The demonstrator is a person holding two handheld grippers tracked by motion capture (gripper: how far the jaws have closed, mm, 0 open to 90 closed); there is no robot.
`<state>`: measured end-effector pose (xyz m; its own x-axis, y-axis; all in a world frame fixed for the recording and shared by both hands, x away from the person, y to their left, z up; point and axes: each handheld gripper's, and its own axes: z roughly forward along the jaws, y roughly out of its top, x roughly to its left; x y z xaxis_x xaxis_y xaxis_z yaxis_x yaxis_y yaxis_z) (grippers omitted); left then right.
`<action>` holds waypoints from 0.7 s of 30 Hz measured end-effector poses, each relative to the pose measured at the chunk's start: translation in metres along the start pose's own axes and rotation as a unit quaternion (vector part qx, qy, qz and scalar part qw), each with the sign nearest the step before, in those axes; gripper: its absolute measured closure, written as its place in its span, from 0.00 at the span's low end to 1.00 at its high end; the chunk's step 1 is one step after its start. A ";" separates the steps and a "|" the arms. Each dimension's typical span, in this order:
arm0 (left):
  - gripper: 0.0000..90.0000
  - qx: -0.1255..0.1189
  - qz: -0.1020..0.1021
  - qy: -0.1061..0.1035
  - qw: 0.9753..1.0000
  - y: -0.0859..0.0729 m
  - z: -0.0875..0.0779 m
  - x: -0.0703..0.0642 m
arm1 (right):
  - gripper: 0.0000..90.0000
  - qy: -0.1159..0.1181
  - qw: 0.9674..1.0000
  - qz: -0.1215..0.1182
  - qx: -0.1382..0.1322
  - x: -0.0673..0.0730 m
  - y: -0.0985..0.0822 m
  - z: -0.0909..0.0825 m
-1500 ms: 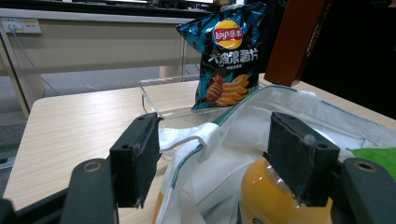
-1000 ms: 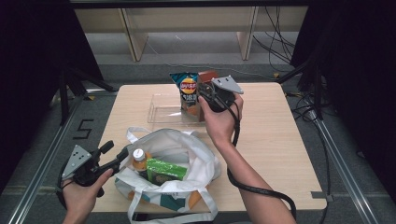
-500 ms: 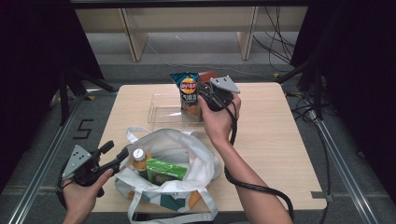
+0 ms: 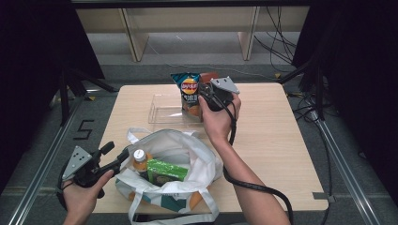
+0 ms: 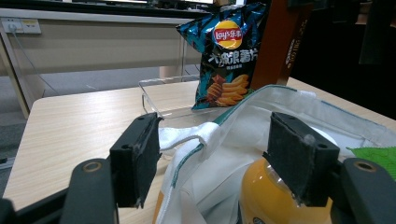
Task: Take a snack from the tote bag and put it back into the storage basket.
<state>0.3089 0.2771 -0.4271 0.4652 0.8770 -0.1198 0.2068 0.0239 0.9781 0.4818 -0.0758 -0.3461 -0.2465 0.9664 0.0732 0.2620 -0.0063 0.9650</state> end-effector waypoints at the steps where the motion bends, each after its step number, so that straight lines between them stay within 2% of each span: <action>1: 0.37 0.000 0.000 0.000 1.000 0.000 0.000 0.000 | 0.43 0.000 1.000 0.011 0.002 0.001 -0.001 0.000; 3: 0.37 0.001 -0.001 0.000 1.000 0.000 0.000 0.000 | 0.43 -0.002 1.000 0.008 0.001 0.002 -0.002 0.001; 4: 0.37 0.001 0.000 -0.001 1.000 0.000 0.000 0.000 | 0.43 -0.002 1.000 -0.002 -0.001 0.000 -0.002 0.002; 5: 0.37 0.001 0.001 -0.001 1.000 0.000 0.000 0.000 | 0.43 -0.003 1.000 0.006 0.001 0.001 -0.002 0.003; 6: 0.37 0.001 0.001 -0.001 1.000 0.000 0.000 -0.001 | 0.43 -0.004 1.000 -0.001 0.000 0.000 -0.002 0.004; 7: 0.37 0.001 0.001 -0.001 1.000 0.000 0.000 -0.001 | 0.43 -0.003 1.000 0.013 0.003 0.001 -0.002 0.004; 9: 0.37 0.001 0.001 -0.001 1.000 0.000 0.000 -0.001 | 0.43 -0.007 1.000 0.013 0.002 0.000 -0.002 0.006; 10: 0.37 0.002 0.001 -0.002 1.000 0.000 0.000 -0.001 | 0.43 -0.007 1.000 0.003 0.000 -0.001 -0.002 0.007; 11: 0.37 0.001 -0.001 -0.001 1.000 0.000 0.000 -0.001 | 0.43 -0.007 1.000 0.017 0.002 -0.001 -0.002 0.007; 13: 0.37 0.002 0.000 -0.002 1.000 0.000 0.000 -0.001 | 0.43 -0.011 1.000 0.008 0.002 -0.002 -0.002 0.008; 14: 0.37 0.002 0.000 -0.002 1.000 -0.001 0.000 -0.001 | 0.43 -0.011 1.000 0.019 0.003 -0.002 -0.002 0.008; 17: 0.37 0.003 0.000 -0.003 1.000 -0.001 0.000 -0.001 | 0.43 -0.011 1.000 0.015 0.001 -0.003 -0.002 0.010; 18: 0.37 0.003 0.000 -0.003 1.000 -0.001 0.000 -0.001 | 0.43 -0.011 1.000 0.006 0.001 -0.004 -0.002 0.010; 19: 0.37 -0.001 -0.001 -0.005 1.000 -0.001 0.001 0.000 | 0.43 -0.013 1.000 0.021 0.004 -0.002 -0.002 0.011; 20: 0.37 -0.002 -0.001 -0.006 1.000 -0.001 0.001 0.000 | 0.43 -0.013 1.000 0.021 0.004 -0.002 -0.002 0.011; 21: 0.37 0.000 -0.001 -0.005 1.000 -0.001 0.001 0.000 | 0.43 -0.014 1.000 0.011 0.000 -0.003 -0.002 0.012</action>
<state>0.3092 0.2763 -0.4282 0.4730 0.8725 -0.1226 0.2072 0.0251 0.9780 0.4935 -0.0759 -0.3519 -0.2137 0.9730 0.0870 0.2674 -0.0273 0.9632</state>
